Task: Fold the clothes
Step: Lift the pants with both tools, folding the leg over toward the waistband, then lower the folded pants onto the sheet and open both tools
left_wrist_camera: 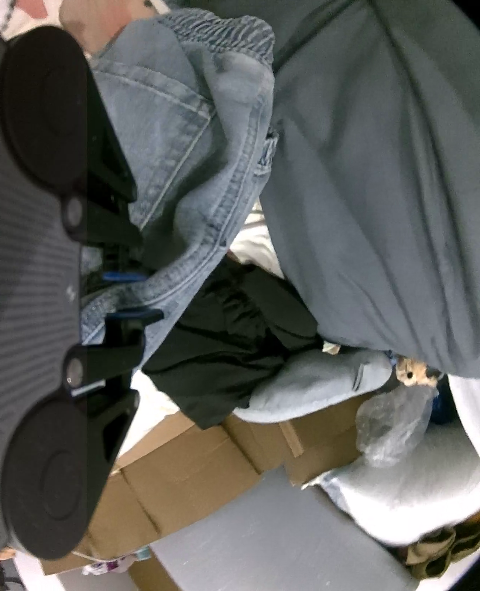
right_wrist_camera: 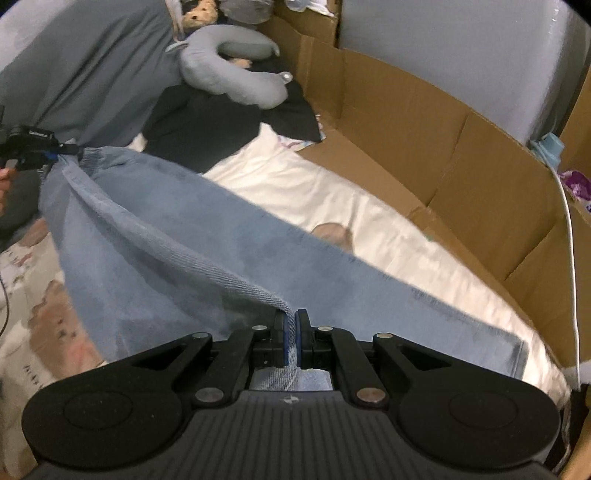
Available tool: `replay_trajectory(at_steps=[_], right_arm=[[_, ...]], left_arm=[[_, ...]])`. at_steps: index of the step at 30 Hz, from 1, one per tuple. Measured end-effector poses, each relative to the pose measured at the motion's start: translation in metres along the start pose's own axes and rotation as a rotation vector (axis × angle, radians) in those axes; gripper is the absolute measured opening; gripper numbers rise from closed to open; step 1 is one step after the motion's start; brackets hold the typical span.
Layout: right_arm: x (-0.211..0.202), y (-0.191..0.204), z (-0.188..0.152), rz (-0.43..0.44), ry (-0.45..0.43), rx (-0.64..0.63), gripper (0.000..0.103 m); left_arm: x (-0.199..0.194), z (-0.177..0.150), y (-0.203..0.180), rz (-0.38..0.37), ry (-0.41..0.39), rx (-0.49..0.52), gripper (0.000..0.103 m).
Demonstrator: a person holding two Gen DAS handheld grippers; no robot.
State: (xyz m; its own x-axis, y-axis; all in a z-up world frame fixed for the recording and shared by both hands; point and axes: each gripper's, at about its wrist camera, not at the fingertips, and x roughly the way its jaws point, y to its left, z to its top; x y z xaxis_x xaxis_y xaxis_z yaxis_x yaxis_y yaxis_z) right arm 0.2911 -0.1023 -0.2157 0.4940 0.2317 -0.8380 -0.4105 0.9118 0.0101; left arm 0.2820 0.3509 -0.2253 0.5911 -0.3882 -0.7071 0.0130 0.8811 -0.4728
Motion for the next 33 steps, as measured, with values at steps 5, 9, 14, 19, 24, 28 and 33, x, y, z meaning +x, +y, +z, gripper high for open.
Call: replay_trajectory(at_steps=[5, 9, 14, 19, 24, 28, 33], right_arm=[[0.034, -0.014, 0.015, -0.03, 0.023, 0.005, 0.002], [0.064, -0.024, 0.022, -0.048, 0.043, -0.002, 0.002], [0.109, -0.042, 0.027, -0.048, 0.076, 0.035, 0.002], [0.137, -0.049, 0.027, -0.051, 0.096, 0.088, 0.002], [0.146, -0.051, 0.028, -0.074, 0.089, 0.089, 0.002], [0.145, -0.053, 0.033, -0.11, 0.061, 0.102, 0.002], [0.156, -0.058, 0.043, -0.135, 0.049, 0.12, 0.002]], left_arm=[[0.036, 0.006, -0.008, 0.043, 0.007, -0.011, 0.016], [0.064, 0.005, -0.012, 0.074, -0.013, 0.005, 0.016], [0.104, -0.007, -0.004, 0.118, -0.006, -0.031, 0.016], [0.12, -0.013, 0.006, 0.126, 0.003, -0.058, 0.016], [0.115, -0.008, -0.005, 0.124, 0.002, -0.036, 0.016], [0.109, -0.002, -0.019, 0.127, -0.01, -0.001, 0.016], [0.127, 0.006, -0.022, 0.161, -0.01, -0.02, 0.016]])
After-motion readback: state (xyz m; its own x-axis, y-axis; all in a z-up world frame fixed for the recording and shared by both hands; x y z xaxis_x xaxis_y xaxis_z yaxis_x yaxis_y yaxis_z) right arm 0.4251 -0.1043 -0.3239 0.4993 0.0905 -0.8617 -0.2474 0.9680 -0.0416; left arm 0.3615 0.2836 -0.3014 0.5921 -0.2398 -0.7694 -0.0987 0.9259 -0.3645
